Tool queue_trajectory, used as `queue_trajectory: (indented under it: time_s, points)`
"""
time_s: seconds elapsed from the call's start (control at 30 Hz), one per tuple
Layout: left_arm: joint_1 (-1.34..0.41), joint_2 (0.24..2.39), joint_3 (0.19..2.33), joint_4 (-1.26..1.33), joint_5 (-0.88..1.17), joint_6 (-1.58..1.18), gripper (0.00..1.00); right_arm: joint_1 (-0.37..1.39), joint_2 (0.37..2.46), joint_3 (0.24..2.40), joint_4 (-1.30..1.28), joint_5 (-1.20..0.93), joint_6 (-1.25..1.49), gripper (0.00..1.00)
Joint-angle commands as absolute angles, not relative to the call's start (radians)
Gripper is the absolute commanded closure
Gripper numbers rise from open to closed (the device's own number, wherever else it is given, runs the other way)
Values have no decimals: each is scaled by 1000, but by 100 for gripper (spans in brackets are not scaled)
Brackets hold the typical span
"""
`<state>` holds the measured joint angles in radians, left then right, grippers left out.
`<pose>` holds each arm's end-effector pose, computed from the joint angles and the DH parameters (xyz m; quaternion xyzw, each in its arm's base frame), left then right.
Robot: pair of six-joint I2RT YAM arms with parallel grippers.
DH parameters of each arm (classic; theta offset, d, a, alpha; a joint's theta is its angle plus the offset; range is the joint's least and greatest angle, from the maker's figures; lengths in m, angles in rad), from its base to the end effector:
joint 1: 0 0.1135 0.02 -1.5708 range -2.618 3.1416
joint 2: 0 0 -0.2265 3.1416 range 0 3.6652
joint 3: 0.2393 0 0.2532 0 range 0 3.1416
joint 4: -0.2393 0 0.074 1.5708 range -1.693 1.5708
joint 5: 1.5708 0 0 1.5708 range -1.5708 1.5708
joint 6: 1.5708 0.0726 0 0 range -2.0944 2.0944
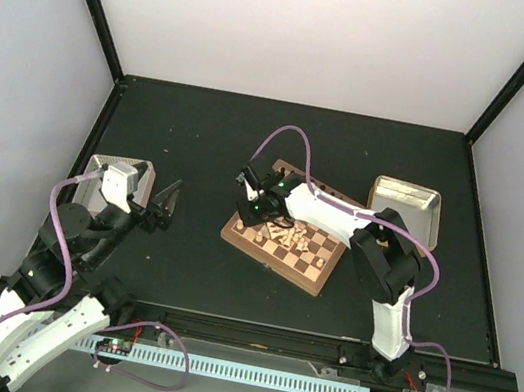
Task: Set up the chess pieces on the board
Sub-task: Place the chess piece on the chessboard, then pick up the chess piece from the chessboard.
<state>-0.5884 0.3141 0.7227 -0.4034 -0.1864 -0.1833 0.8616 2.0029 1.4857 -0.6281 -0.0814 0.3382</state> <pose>0.1337 -0.0731 0.3370 0.0766 0.7011 -0.2048 0.6787 0.2682 0.3216 0.1164 -0.2610 0.9412 0.1519 0.1517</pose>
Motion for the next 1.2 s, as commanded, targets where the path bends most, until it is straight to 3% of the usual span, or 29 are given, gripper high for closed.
queue_trajectory:
  time_s: [0.0,0.33,0.6,0.93,1.17]
  points:
    - [-578,318,719,-399,-178,-180,8,867,2026,1518,-642,-81,330,75]
    - [-574,322,719,-397,-172,-181,8,867,1907,1468,-585,-7,382,74]
    - [-574,322,719,-398,-167,-183,8,850,1819,1420,-549,100,414,62]
    - [-574,324,718,-397,-160,-187,8,817,1941,1485,-641,93,358,63]
    - [-572,332,719,-394,-156,-186,8,812,1990,1498,-652,80,306,70]
